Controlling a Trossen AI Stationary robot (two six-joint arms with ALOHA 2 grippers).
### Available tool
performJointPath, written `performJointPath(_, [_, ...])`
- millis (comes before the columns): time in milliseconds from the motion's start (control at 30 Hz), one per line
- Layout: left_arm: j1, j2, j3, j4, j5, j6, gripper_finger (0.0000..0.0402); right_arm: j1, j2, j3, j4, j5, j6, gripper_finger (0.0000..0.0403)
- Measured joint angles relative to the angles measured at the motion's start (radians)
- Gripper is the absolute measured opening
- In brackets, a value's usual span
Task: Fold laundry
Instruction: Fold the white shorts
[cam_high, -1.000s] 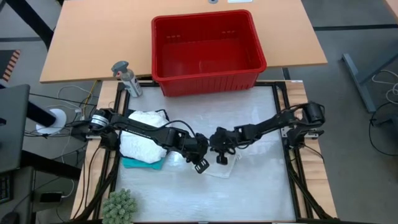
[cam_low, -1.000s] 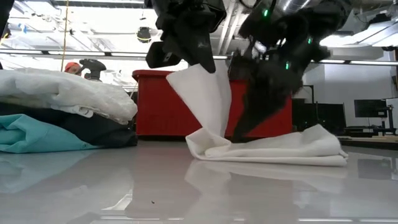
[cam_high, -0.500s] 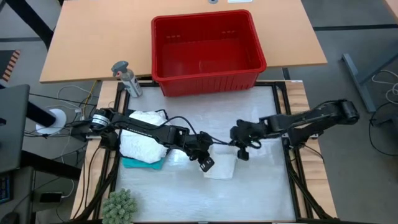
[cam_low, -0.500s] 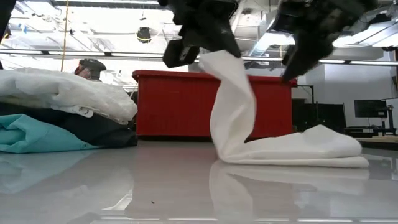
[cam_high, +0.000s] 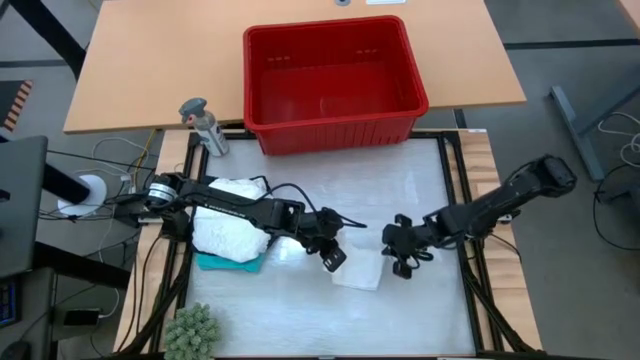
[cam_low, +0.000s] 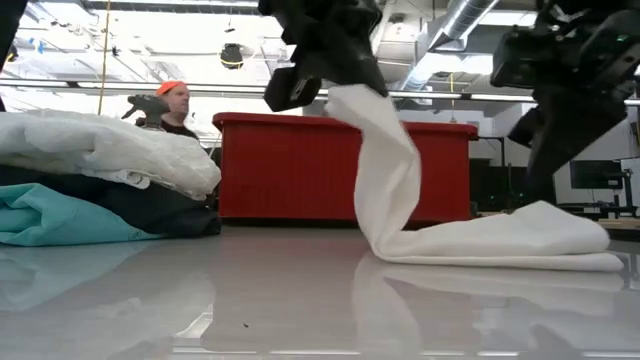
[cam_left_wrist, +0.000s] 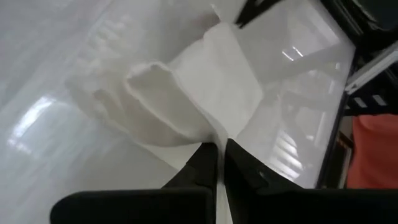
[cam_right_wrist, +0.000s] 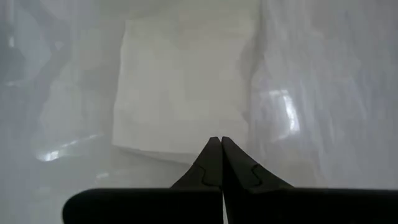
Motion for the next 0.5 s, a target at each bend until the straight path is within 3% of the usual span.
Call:
performJointPath(167, [0.004,0.0,0.0,-0.009,-0.022,0.003,0.0,0.072,-0.001,0.0,0.001,0.02,0.074,0.0018])
performJointPath(500, [0.005,0.0,0.0,-0.012,-0.02,0.019,0.0,0.124,0.173,0.0,0.075,0.056,0.098,0.0018])
